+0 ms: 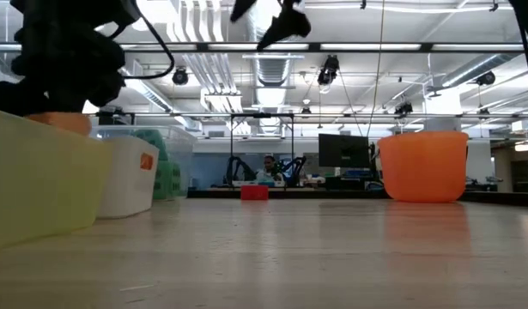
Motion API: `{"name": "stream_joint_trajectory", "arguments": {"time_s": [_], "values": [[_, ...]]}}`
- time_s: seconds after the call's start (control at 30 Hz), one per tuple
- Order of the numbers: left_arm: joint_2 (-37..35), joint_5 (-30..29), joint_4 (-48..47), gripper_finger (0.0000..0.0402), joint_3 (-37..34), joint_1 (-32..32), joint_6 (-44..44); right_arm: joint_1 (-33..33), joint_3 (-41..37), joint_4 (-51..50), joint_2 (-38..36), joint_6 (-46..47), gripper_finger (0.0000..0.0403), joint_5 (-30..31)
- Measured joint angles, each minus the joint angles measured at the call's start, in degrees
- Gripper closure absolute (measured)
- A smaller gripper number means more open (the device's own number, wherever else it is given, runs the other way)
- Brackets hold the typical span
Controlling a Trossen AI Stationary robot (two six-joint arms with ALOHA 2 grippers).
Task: Pick & Place Toys
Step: Put the orange game piece into the white bin, then put the red game piece into the white bin
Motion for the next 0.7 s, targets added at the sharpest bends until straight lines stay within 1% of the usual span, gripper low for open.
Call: {"name": "stream_joint_trajectory", "arguments": {"time_s": [0.13,0.17,0.27,0.3,0.37,0.5,0.63,0.7], "values": [[-0.61,0.31,0.13,0.0088,2.1,-0.05,0.25,-6.53,-0.02,0.57,2.79,-2.89,0.0014,-3.17],[-0.76,0.32,0.14,0.0082,2.66,-0.05,0.3,-8.52,-0.02,0.58,3.78,-2.95,0.0014,-4.87],[-1.06,0.31,-0.01,0.0069,4.12,-0.22,0.46,-14.35,-0.02,0.64,7.23,0.07,0.0014,-14.12],[-1.19,0.32,0.04,0.0067,4.44,-0.23,0.46,-16.01,-0.04,0.72,8.24,2.0,0.0014,-16.08],[-1.4,0.13,-0.04,0.0064,5.16,-0.52,0.13,-18.81,-0.04,0.76,9.75,5.28,0.0014,-17.03],[-1.61,-0.38,-0.06,0.0063,6.3,-1.07,-0.2,-22.63,0.02,2.85,12.3,7.83,0.0014,-17.76],[-1.61,-0.55,-0.34,0.0063,7.04,-1.18,-0.22,-25.44,0.02,4.2,15.09,12.57,0.0014,-21.97],[-1.74,-0.55,-0.25,0.0063,7.07,-1.24,-0.35,-26.26,0.02,4.56,16.41,15.21,0.0014,-22.89]]}}
